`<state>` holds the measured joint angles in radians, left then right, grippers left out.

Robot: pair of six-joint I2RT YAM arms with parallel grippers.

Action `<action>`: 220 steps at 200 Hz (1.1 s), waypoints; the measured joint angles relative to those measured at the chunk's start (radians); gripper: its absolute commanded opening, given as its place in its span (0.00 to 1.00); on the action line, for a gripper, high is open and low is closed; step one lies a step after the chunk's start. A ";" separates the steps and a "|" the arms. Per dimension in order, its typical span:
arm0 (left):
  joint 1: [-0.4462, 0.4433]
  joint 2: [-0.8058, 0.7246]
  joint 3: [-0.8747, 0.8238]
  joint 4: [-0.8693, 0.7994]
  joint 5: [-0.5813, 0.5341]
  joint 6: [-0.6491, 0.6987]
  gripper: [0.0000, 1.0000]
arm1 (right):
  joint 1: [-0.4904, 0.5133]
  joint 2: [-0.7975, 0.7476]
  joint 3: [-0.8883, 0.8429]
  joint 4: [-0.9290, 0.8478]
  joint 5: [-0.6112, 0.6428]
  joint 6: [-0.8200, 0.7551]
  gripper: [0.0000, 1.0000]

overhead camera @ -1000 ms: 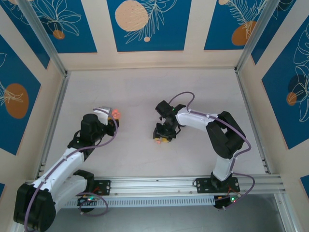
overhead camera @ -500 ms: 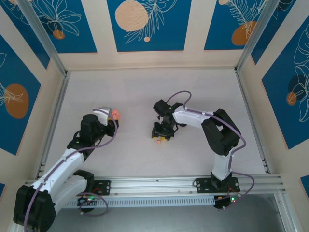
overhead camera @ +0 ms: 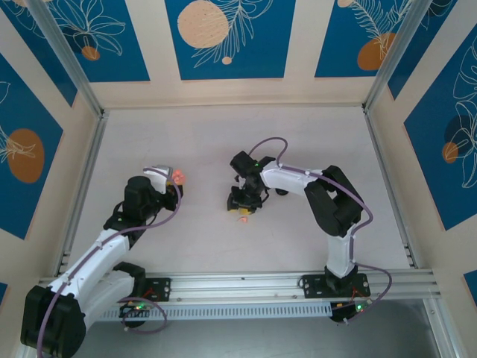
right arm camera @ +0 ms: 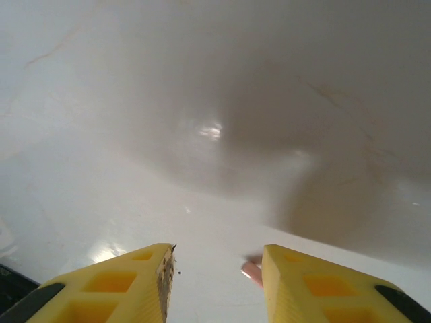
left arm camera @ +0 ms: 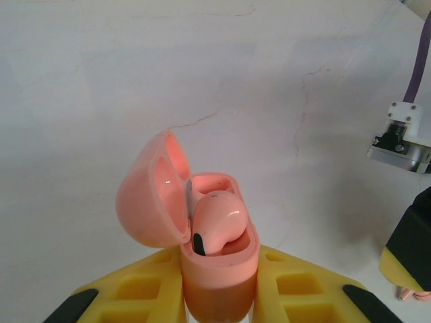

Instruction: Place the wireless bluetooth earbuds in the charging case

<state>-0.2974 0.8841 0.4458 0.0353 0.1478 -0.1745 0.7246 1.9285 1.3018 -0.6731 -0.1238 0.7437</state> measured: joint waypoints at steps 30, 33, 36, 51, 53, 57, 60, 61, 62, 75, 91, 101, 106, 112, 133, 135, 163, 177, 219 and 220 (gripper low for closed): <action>0.000 0.000 0.000 0.000 0.000 0.000 0.23 | 0.013 -0.003 0.021 -0.034 0.020 0.008 0.42; 0.000 0.000 0.000 0.000 0.000 0.000 0.23 | 0.014 -0.004 0.020 -0.039 0.023 0.010 0.42; 0.000 0.000 0.000 0.000 0.000 0.000 0.23 | 0.014 -0.006 0.018 -0.044 0.026 0.016 0.42; 0.000 0.000 0.000 -0.002 0.000 0.000 0.23 | 0.014 -0.031 -0.009 -0.055 0.037 0.040 0.42; 0.000 0.000 0.000 -0.002 0.000 0.000 0.23 | 0.014 -0.036 -0.014 -0.058 0.038 0.042 0.42; 0.000 0.000 0.000 -0.003 0.000 0.000 0.23 | 0.014 -0.044 -0.022 -0.061 0.039 0.051 0.42; 0.000 0.000 0.000 -0.003 0.000 0.000 0.23 | 0.014 -0.051 -0.029 -0.063 0.039 0.054 0.42; 0.000 0.000 0.000 -0.003 0.000 0.000 0.23 | 0.014 -0.053 -0.031 -0.063 0.038 0.055 0.42; 0.000 0.000 0.000 -0.003 0.000 0.001 0.23 | 0.014 -0.057 -0.035 -0.065 0.038 0.058 0.42; 0.000 0.000 0.000 -0.005 0.000 0.001 0.23 | 0.018 -0.086 -0.065 -0.072 0.038 0.079 0.42; 0.000 0.000 0.000 -0.010 0.000 0.003 0.23 | 0.027 -0.109 -0.101 -0.076 0.035 0.106 0.42; 0.000 0.000 0.000 -0.012 0.000 0.007 0.23 | 0.034 -0.113 -0.117 -0.072 0.028 0.116 0.42; 0.000 0.001 0.000 -0.013 0.000 0.008 0.23 | 0.036 -0.113 -0.126 -0.070 0.023 0.122 0.42; 0.000 0.001 0.000 -0.014 0.000 0.009 0.23 | 0.038 -0.113 -0.135 -0.066 0.017 0.128 0.42; 0.000 0.001 0.000 -0.014 0.000 0.009 0.23 | 0.043 -0.112 -0.150 -0.054 0.002 0.140 0.42; 0.000 0.001 0.000 -0.014 0.000 0.008 0.23 | 0.043 -0.112 -0.150 -0.052 0.001 0.141 0.42; 0.000 0.001 0.000 -0.015 0.000 0.008 0.23 | 0.044 -0.099 -0.150 -0.019 -0.013 0.148 0.42; 0.000 0.001 0.000 -0.015 0.000 0.008 0.23 | 0.044 -0.087 -0.150 -0.005 -0.015 0.148 0.42; 0.000 -0.002 0.000 -0.025 -0.001 0.009 0.23 | 0.034 -0.066 -0.146 0.011 -0.011 0.143 0.42; 0.000 -0.003 0.000 -0.026 -0.001 0.009 0.23 | 0.034 -0.066 -0.146 0.011 -0.011 0.143 0.42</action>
<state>-0.2974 0.8814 0.4458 0.0093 0.1471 -0.1658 0.7589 1.8629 1.1557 -0.6624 -0.1345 0.8867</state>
